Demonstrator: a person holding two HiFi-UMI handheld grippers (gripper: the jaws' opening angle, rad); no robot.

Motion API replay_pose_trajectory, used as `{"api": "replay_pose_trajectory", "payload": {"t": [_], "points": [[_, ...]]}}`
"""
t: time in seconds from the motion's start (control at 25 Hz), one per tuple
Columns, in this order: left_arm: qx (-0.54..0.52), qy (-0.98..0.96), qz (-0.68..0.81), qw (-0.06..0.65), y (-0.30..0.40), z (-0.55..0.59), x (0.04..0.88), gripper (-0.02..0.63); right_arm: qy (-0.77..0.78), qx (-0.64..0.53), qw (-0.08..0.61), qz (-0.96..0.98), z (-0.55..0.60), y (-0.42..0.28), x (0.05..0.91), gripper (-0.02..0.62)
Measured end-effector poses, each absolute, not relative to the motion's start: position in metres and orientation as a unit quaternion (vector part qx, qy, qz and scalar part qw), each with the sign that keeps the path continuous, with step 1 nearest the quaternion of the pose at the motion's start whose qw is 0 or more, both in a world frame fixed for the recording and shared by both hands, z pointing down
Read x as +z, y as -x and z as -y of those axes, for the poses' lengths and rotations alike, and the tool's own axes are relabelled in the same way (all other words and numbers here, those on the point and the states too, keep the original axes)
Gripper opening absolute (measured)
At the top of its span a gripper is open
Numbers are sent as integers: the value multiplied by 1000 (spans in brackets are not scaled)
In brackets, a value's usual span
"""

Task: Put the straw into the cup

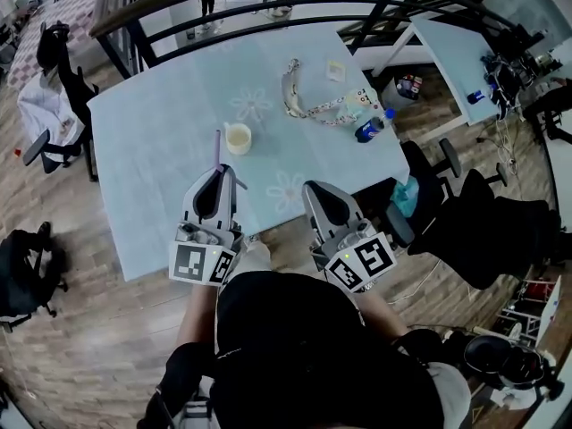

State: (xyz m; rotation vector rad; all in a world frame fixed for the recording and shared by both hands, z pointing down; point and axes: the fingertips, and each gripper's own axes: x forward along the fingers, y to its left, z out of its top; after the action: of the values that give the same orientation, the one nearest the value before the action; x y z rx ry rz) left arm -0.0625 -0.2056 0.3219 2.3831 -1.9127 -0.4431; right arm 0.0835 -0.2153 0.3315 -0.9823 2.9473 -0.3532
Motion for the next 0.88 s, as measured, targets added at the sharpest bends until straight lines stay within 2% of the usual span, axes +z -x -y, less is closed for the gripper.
{"api": "replay_pose_trajectory", "payload": {"t": [0.36, 0.88], "points": [[-134, -776, 616, 20, 88, 271, 335, 29, 307, -110, -6, -945, 270, -55, 337, 9], [-127, -733, 664, 76, 125, 327, 393, 29, 253, -143, -54, -955, 311, -21, 370, 9]]}}
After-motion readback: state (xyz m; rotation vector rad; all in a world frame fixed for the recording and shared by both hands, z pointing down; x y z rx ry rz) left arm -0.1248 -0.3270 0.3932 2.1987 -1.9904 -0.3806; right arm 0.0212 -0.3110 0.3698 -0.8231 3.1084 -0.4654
